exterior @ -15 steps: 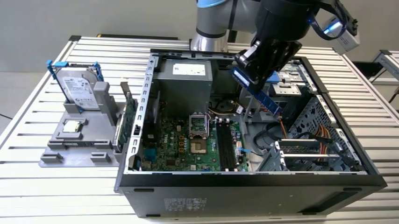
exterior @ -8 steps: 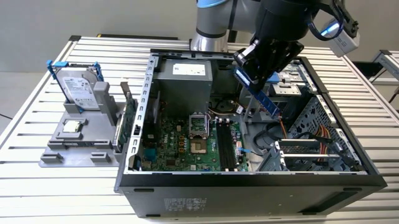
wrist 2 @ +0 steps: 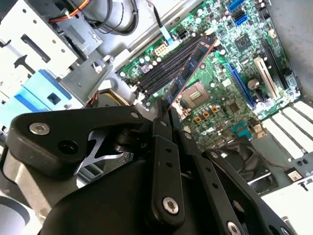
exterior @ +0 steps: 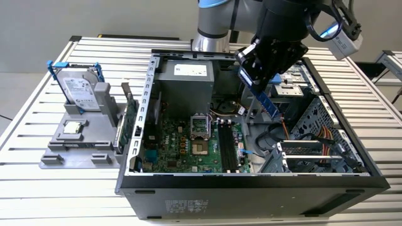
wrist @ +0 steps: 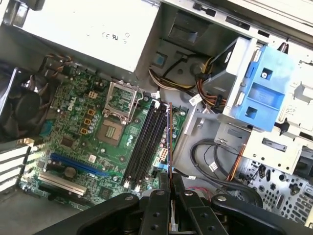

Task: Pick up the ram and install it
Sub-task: 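Insert the ram into the slot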

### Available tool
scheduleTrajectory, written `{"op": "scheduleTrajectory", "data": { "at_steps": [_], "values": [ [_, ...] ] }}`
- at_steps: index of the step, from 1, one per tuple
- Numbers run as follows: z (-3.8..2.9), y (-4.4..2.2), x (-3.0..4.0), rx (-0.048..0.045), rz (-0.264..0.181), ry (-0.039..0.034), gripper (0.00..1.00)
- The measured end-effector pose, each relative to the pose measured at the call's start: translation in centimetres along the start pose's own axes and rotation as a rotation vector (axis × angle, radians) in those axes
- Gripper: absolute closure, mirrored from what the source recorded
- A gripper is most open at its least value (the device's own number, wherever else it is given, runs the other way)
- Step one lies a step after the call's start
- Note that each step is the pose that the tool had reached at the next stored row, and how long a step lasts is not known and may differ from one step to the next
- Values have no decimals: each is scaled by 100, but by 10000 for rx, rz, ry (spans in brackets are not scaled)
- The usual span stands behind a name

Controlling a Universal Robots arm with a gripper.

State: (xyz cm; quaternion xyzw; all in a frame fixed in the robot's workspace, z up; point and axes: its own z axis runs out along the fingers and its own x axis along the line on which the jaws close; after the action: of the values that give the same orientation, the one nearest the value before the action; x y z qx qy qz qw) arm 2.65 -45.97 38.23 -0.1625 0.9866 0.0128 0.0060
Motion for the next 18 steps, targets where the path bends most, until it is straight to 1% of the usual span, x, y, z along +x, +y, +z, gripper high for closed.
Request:
{"op": "scheduleTrajectory", "data": {
  "at_steps": [18],
  "values": [
    [0,0,0,32,1978,-46,100]
  ]
}}
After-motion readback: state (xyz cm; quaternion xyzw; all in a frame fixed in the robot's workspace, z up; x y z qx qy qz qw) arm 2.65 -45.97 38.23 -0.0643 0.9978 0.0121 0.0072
